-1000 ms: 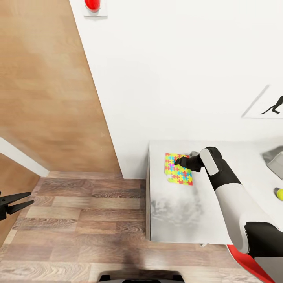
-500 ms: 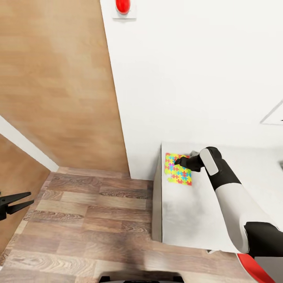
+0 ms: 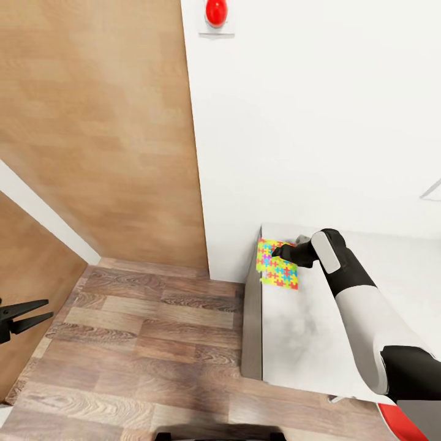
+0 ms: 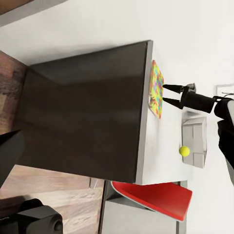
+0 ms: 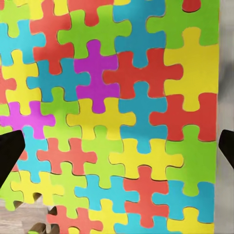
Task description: Put all the toys in the child's room - the three board games (two on the bed and one on the table), the two jigsaw puzzles on the table, and the tennis ball on the table - inside the toy box on the table in the child's room.
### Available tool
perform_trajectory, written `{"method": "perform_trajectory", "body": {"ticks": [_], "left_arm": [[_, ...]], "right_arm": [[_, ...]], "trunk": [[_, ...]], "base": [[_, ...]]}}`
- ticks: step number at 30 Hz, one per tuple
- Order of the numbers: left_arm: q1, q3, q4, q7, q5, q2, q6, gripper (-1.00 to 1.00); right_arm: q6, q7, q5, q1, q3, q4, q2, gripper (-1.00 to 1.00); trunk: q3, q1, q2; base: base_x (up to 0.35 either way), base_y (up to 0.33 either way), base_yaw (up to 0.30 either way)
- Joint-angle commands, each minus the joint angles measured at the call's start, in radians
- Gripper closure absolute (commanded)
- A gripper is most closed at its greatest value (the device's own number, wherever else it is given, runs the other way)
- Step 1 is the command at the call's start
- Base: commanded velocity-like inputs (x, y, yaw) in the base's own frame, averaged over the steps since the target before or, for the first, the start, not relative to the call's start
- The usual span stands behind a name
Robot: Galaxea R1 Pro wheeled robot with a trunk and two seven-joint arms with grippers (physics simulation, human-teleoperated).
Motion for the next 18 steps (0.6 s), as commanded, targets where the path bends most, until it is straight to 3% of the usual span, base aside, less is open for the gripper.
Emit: {"method": "perform_trajectory", "body": {"ticks": [1,18], "left_arm": [[-0.001,0.000,0.000,-0.002,0.001,0.001,0.004,-1.00],[-0.001,0.000,-0.001,-0.002,0.001,0.000,0.004,-1.00]], "right_arm": [[0.003,-0.009,-0.010,-0.001,0.000,-0.001,0.000,-1.00],[0.003,-0.009,-0.010,-0.001,0.000,-0.001,0.000,-1.00]], "trunk": [[-0.001,0.001,-0.002],[-0.001,0.001,-0.002]], "base": [[0.000,0.001,0.022],[0.000,0.010,0.003]]}}
